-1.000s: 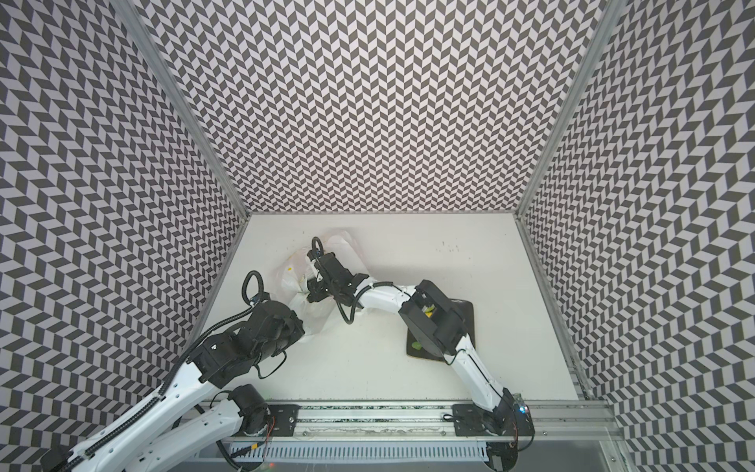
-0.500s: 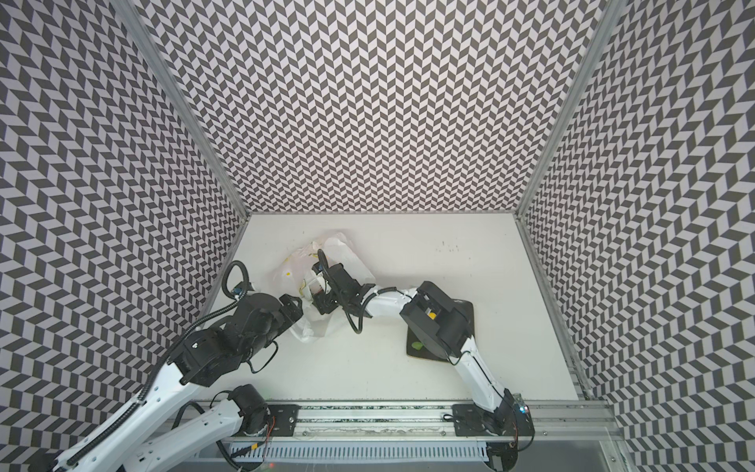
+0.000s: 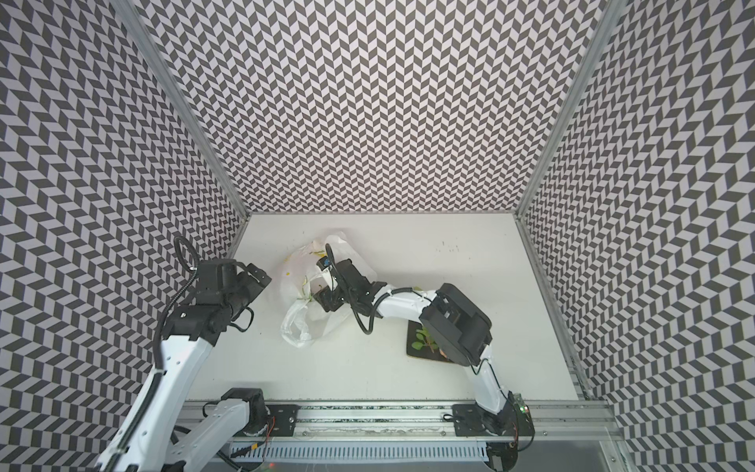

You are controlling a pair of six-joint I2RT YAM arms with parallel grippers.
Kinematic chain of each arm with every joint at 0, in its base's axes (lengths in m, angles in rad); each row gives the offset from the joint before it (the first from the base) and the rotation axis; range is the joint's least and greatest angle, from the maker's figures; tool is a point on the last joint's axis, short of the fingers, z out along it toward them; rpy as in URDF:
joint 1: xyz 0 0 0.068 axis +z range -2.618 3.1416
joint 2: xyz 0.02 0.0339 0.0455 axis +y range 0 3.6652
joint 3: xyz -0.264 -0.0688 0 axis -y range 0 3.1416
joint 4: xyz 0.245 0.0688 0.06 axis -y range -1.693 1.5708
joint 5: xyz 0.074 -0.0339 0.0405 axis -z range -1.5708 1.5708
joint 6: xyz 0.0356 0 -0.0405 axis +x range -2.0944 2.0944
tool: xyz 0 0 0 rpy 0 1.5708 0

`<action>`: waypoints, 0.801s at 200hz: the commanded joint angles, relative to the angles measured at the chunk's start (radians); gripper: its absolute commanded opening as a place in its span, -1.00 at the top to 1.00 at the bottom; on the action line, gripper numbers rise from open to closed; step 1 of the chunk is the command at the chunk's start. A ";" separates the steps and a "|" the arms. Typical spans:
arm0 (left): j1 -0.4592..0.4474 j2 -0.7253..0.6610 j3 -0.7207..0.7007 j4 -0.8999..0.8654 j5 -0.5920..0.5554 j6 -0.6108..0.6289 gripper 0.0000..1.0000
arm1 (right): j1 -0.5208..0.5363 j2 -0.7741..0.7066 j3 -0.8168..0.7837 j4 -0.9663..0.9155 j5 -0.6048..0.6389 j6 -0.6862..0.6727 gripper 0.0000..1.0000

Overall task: Take fruits out of the plastic bag
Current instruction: Move the plastic bag to the center of the table.

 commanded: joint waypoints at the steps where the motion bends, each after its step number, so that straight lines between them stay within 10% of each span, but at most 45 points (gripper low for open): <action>1: 0.090 0.085 -0.021 0.135 0.273 0.090 -0.99 | -0.004 -0.028 -0.009 0.023 -0.022 0.005 -0.43; 160: 0.094 0.385 -0.075 0.372 0.395 0.130 -0.43 | -0.003 -0.032 -0.024 0.043 -0.098 0.016 -0.41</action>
